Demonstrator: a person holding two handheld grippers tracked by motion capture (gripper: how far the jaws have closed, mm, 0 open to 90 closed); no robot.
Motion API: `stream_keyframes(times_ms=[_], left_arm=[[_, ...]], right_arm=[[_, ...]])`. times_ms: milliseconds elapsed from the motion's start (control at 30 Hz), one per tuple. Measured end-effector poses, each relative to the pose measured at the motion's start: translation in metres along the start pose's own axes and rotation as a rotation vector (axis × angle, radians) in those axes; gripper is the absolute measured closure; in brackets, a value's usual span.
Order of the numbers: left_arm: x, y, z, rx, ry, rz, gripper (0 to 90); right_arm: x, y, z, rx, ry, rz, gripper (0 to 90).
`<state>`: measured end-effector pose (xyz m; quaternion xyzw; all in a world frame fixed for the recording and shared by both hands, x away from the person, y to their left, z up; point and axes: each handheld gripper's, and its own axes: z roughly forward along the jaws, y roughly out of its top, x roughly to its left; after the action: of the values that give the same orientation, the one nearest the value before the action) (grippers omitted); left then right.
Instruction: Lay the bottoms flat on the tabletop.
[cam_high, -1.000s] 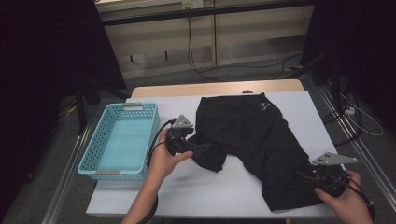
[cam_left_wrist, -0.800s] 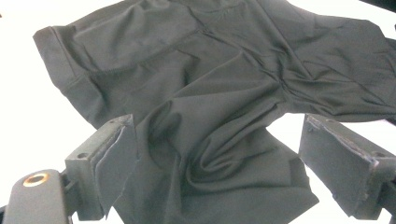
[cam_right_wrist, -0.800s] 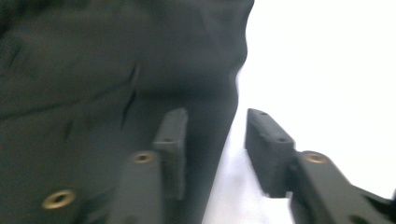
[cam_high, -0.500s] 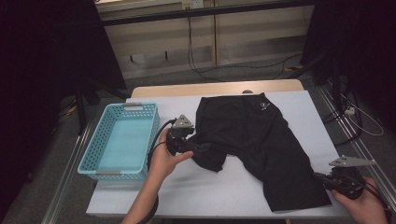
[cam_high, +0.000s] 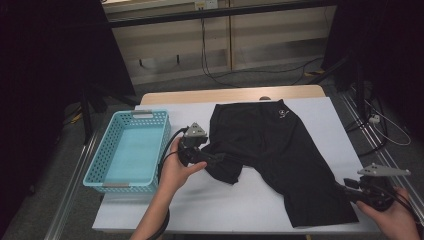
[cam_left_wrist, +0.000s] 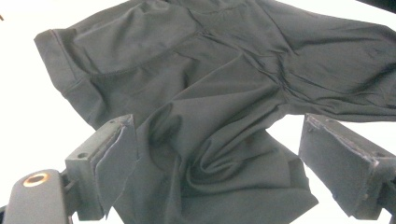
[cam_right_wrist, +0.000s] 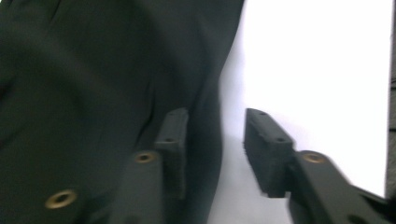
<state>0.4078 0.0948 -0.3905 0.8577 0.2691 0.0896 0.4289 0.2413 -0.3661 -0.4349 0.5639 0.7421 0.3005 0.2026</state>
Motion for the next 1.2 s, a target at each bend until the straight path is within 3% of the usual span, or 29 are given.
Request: stream_keyframes(times_ms=[233, 400, 567, 733, 800, 867, 967, 1067, 1200], left_arm=[[0.001, -0.002, -0.003, 0.001, 0.006, -0.005, 12.0], [0.004, -0.007, -0.004, 0.006, 0.013, -0.014, 12.0], [0.007, -0.011, -0.005, 0.018, 0.025, -0.022, 12.0], [0.009, -0.016, -0.001, 0.033, 0.029, -0.029, 12.0], [0.01, -0.017, 0.0, 0.038, 0.033, -0.03, 12.0], [0.011, -0.019, 0.001, 0.039, 0.029, -0.041, 12.0], [0.01, -0.02, 0.003, 0.048, 0.027, -0.041, 12.0], [0.009, -0.02, 0.004, 0.055, 0.025, -0.038, 12.0], [0.009, -0.021, 0.004, 0.053, 0.027, -0.042, 12.0]], right_arm=[[-0.001, 0.045, 0.033, -0.06, 0.009, 0.017, 48.3], [-0.004, 0.077, 0.067, -0.074, -0.027, 0.026, 52.4], [-0.017, 0.099, 0.095, -0.083, -0.071, 0.053, 53.2], [-0.031, 0.102, 0.118, -0.053, -0.043, 0.142, 60.7], [-0.031, 0.102, 0.123, -0.06, -0.038, 0.144, 64.4], [-0.031, 0.103, 0.124, -0.057, -0.049, 0.129, 74.2], [-0.036, 0.101, 0.124, -0.063, 0.002, 0.164, 89.9], [-0.042, 0.099, 0.123, -0.07, 0.02, 0.206, 90.0], [-0.047, 0.098, 0.122, -0.069, 0.003, 0.208, 90.0]])
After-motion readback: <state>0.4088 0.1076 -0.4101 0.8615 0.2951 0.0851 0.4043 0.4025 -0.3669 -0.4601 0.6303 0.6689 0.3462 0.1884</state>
